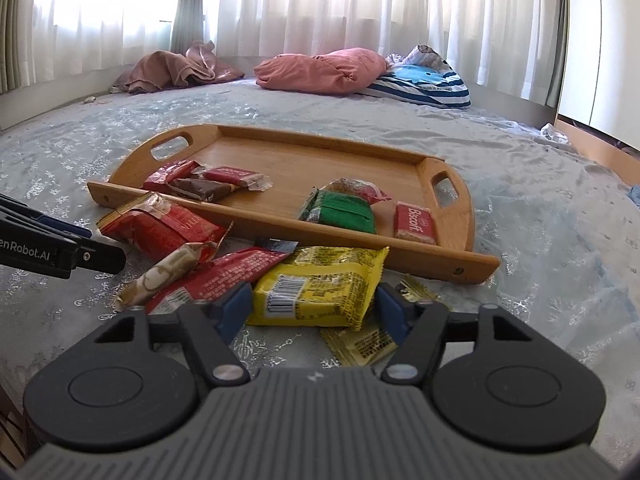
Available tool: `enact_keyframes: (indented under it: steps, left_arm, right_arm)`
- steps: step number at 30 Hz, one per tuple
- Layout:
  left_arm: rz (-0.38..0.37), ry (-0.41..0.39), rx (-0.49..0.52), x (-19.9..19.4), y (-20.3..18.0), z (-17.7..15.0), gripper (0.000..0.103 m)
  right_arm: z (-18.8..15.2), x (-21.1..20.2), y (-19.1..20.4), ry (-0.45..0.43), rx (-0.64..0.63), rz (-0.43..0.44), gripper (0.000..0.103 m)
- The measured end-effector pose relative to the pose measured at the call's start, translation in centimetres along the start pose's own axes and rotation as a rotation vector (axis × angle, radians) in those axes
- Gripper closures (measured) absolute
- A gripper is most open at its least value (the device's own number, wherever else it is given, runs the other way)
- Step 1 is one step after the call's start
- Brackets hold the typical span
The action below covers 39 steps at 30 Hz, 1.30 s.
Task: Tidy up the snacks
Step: 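Grasp the white packet with the left tool while the right tool grasps the yellow packet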
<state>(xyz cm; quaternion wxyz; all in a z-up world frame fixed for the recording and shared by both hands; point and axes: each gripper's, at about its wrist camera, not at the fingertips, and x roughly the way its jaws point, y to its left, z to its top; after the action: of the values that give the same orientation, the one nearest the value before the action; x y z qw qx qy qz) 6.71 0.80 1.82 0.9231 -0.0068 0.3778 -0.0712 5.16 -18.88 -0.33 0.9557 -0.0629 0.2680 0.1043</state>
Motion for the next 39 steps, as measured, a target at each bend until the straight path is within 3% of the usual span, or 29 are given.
enact_keyframes:
  steps: [12,19,31,34,39]
  left_arm:
    - [0.008,-0.007,-0.023,-0.5,0.3,0.0,0.061]
    - [0.025,-0.010,-0.030,-0.9,0.8,-0.2,0.061]
    - [0.031,-0.008,-0.054,-1.7,1.8,-0.9,0.060]
    - [0.048,-0.021,-0.059,-1.7,1.8,-1.1,0.049]
    - [0.061,-0.023,-0.063,-1.1,1.7,-1.0,0.049]
  right_arm:
    - [0.8,1.4,0.9,0.013,-0.018,-0.040,0.022]
    - [0.7,1.5,1.4,0.004,-0.038,-0.043,0.040]
    - [0.6,-0.1,1.2,-0.027,-0.063,-0.108,0.045]
    - [0.6,-0.4,0.9,-0.023,-0.050,-0.118,0.046]
    - [0.3,-1.0,1.1,-0.018,-0.061,-0.168,0.045]
